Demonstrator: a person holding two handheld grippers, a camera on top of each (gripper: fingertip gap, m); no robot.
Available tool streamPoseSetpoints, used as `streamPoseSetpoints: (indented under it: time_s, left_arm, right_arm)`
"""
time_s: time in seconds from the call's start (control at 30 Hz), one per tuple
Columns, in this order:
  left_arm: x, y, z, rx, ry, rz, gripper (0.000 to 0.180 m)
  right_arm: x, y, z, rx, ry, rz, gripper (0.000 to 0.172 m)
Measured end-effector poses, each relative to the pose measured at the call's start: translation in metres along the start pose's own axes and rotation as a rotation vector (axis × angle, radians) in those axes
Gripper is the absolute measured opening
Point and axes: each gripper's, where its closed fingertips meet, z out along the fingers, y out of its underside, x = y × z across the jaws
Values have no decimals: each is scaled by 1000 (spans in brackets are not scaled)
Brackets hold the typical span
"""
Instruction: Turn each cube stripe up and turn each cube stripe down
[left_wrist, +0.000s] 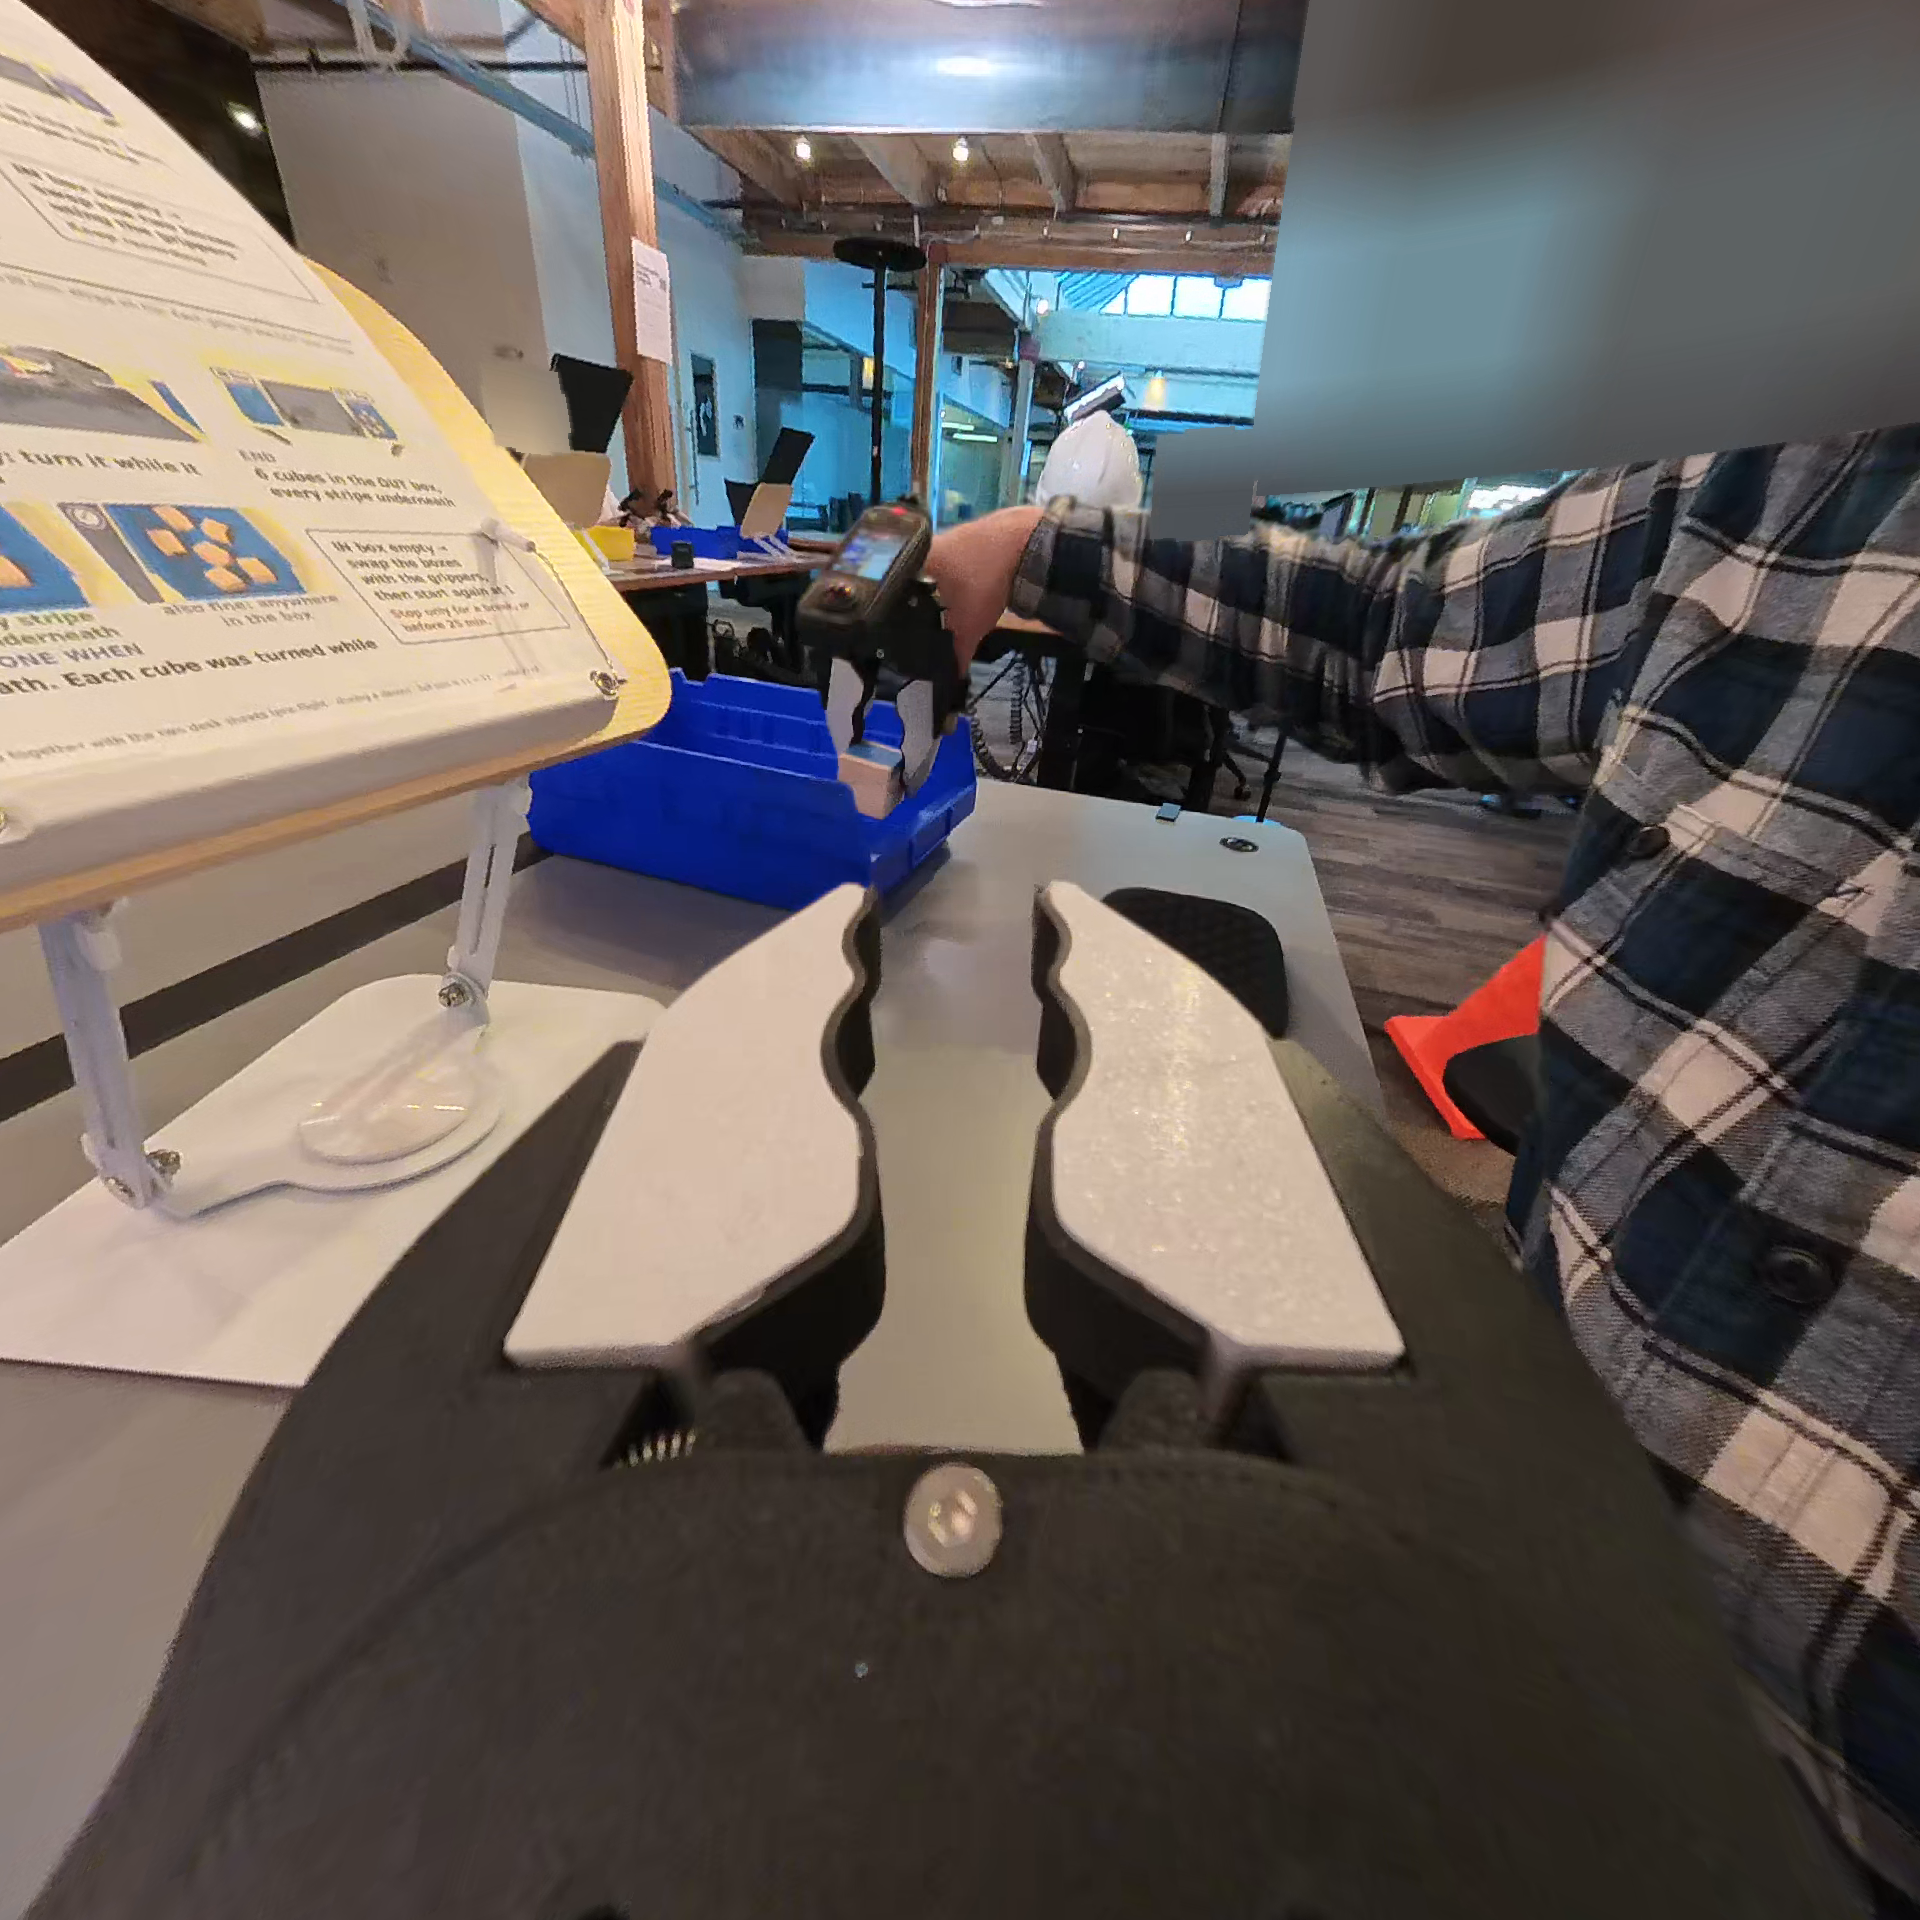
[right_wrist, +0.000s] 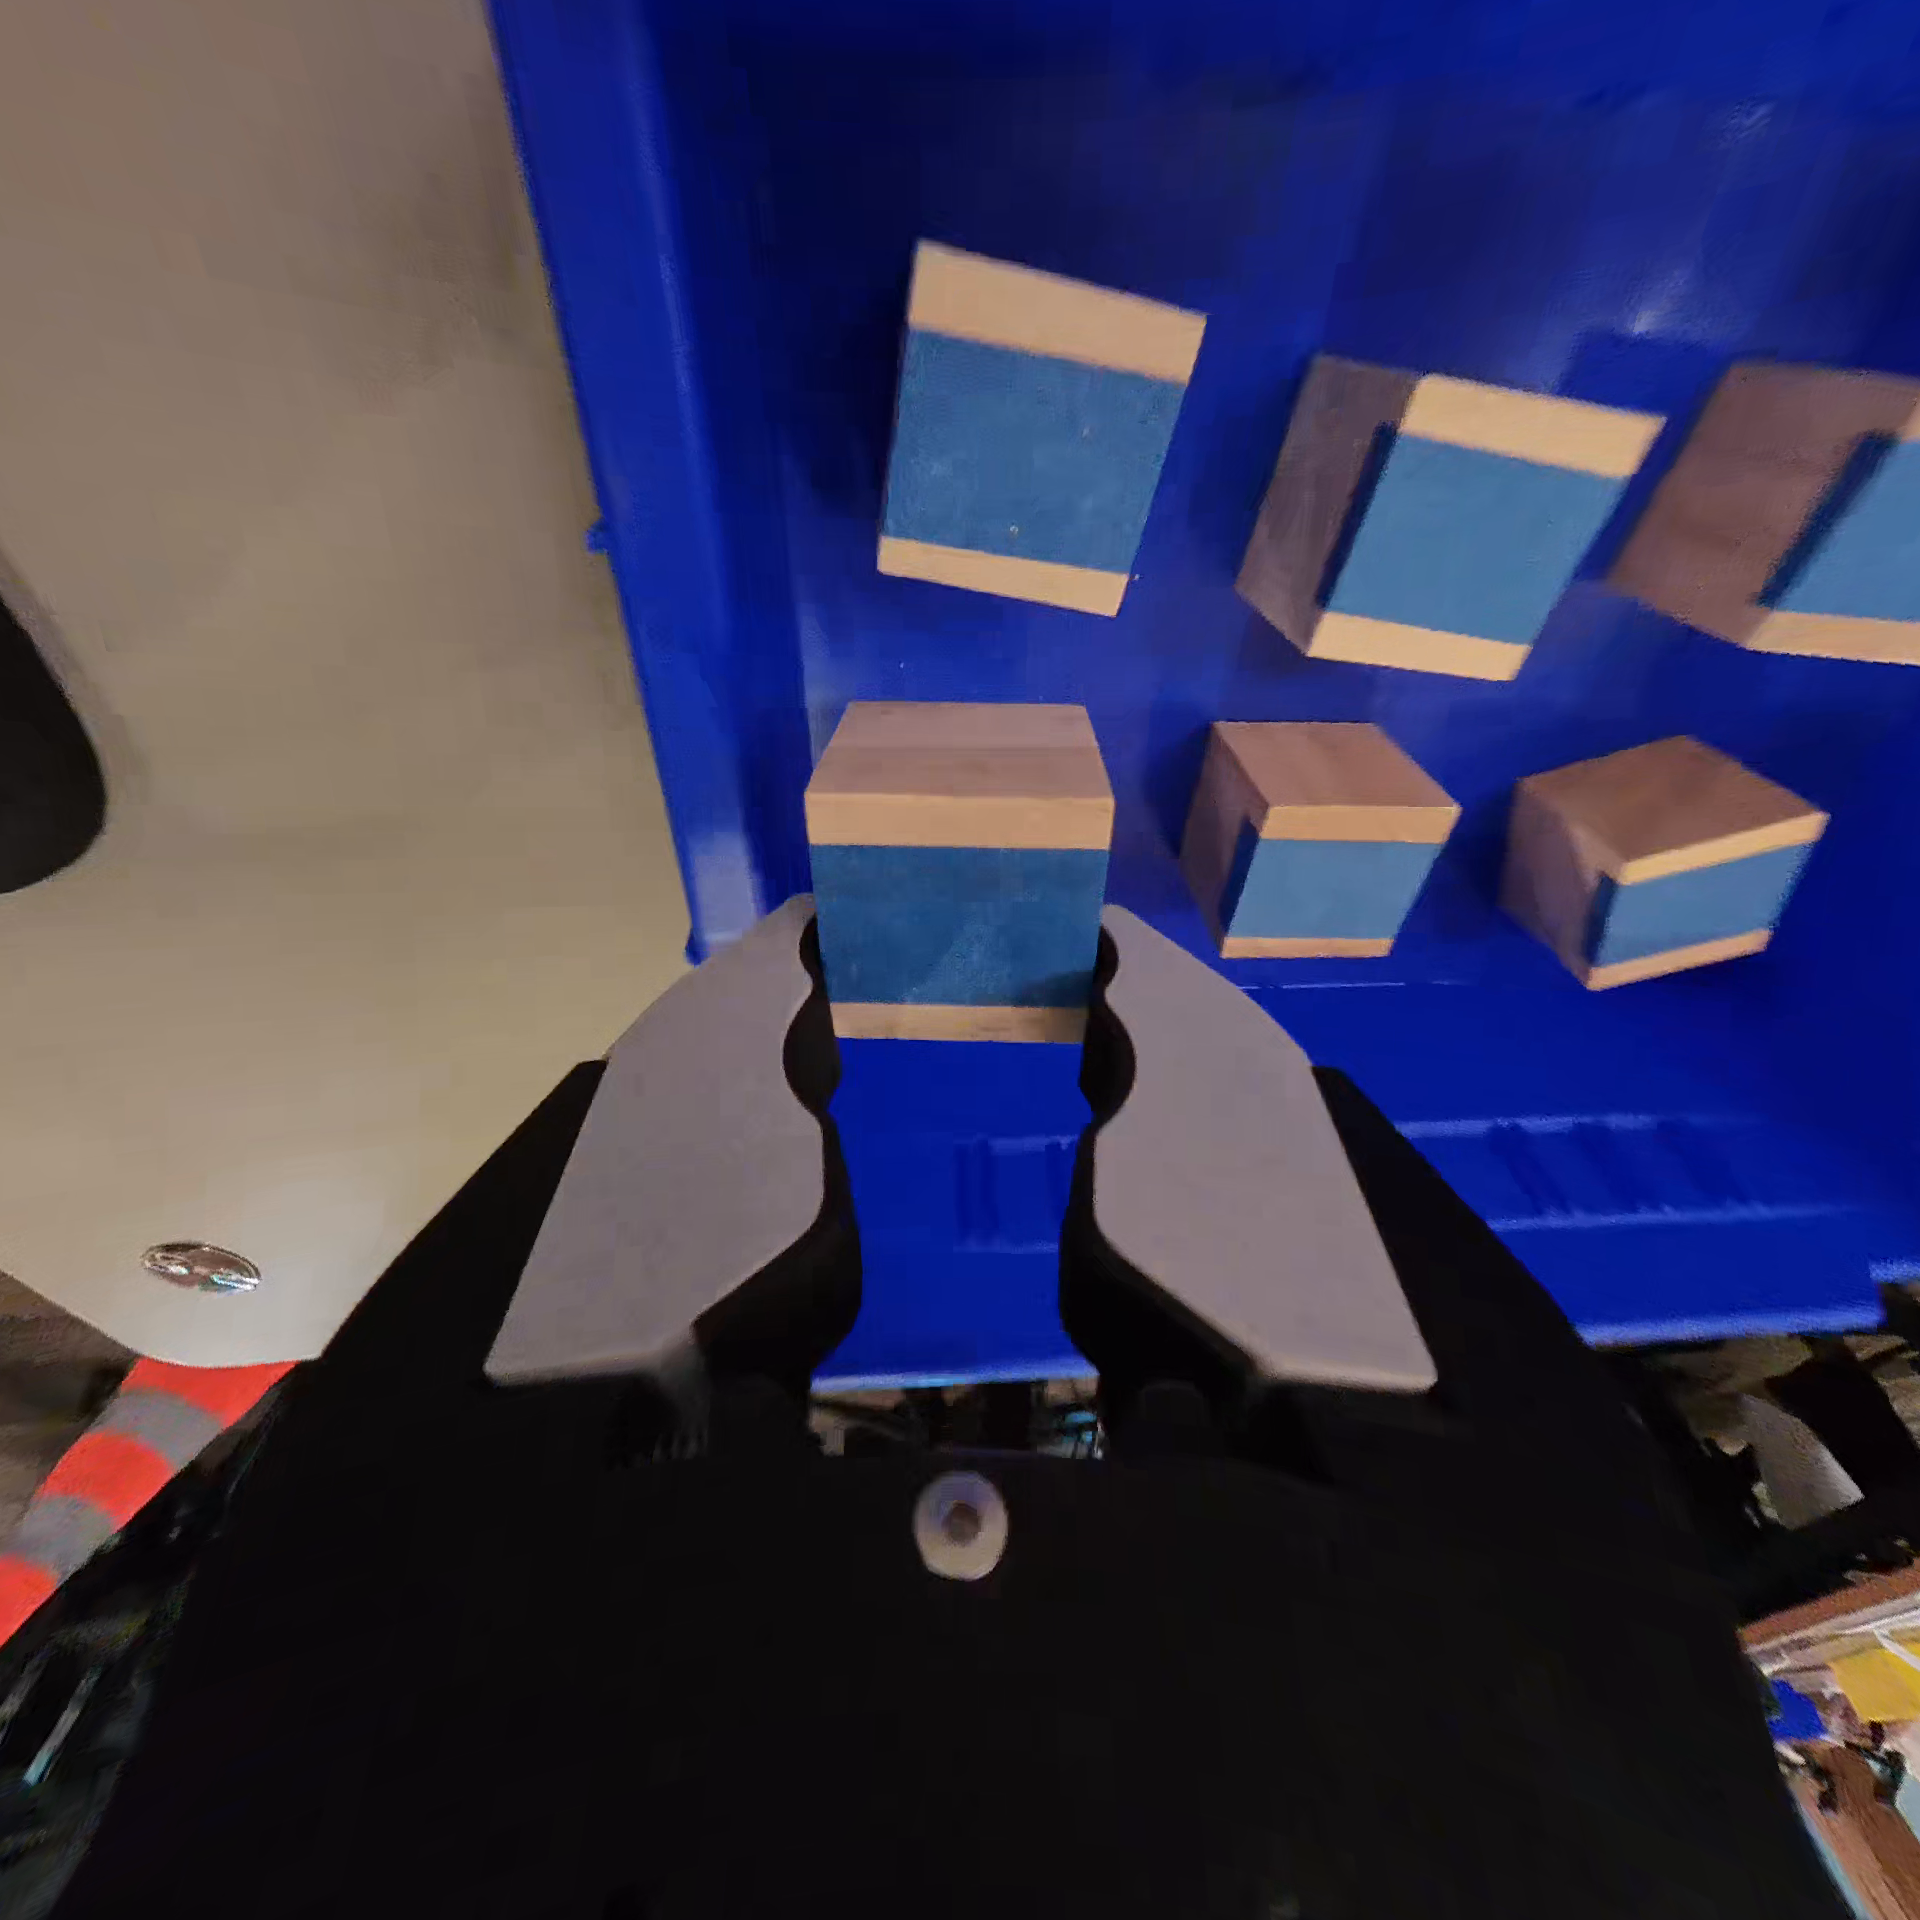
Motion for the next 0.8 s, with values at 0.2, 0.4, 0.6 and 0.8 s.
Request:
streamPoseSetpoints:
  time_s: [0.2,0.4,0.6,0.8]
  left_arm:
    - [0,0,-3,-11,-2,-6,27]
    - [2,-1,-4,-27,-9,18,27]
    - [-16,-13,-31,-65,-145,101,21]
    - [-53,-21,-93,-197,-424,232,0]
  right_arm:
    - [3,10,41,-110,-91,3,46]
    - [7,14,21,-122,-76,94,71]
    - [-4,-32,-97,161,255,97,41]
    - [-81,-95,-147,387,470,91,0]
